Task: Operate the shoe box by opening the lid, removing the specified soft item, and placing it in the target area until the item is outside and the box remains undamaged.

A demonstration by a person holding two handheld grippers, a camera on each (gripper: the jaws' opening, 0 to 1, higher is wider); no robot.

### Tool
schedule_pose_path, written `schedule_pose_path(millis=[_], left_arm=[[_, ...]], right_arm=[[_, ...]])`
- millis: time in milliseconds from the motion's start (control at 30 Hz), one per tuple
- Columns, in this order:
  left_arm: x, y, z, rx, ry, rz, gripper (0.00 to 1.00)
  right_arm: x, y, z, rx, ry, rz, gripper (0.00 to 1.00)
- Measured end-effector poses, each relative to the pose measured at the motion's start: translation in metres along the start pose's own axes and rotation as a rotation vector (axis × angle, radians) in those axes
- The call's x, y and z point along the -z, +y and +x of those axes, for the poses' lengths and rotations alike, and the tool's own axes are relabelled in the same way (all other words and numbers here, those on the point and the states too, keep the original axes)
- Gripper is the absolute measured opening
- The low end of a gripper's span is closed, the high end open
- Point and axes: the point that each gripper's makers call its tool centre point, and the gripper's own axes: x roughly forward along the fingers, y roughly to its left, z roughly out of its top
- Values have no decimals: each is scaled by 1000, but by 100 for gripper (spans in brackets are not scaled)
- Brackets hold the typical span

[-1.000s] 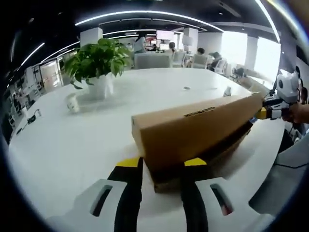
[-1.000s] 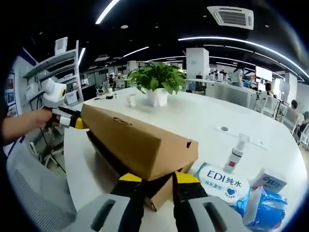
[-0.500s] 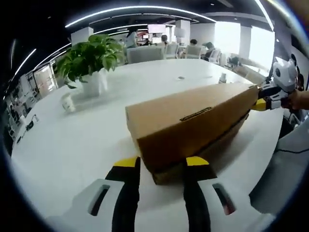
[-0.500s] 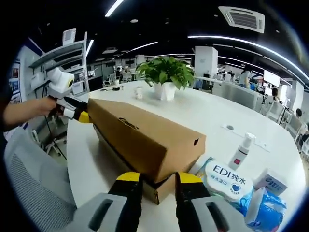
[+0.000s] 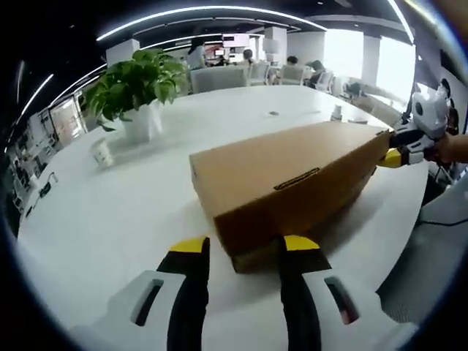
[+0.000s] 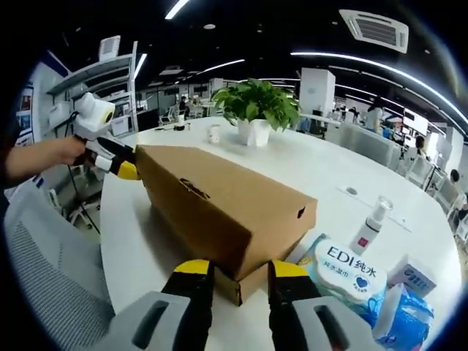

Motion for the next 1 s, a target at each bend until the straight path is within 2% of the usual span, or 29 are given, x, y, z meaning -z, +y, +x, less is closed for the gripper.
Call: schedule_pose_path(millis=[367, 500, 633, 767, 1000], left_arm=[[11, -9, 2, 42, 23, -14, 37], [12, -10, 4, 47, 25, -20, 37], [7, -8, 1, 54, -7, -51, 38], [2, -7, 0, 51, -21, -42, 37], [4, -8, 3, 55, -20, -39, 37]], right_arm=[[14, 6, -2, -16, 37, -22, 27], [14, 7, -2, -22, 35, -17, 27], [7, 5, -4, -24, 17, -4, 27], [1, 6, -4, -32, 4, -2, 29], [3, 6, -1, -27, 8, 1, 29]])
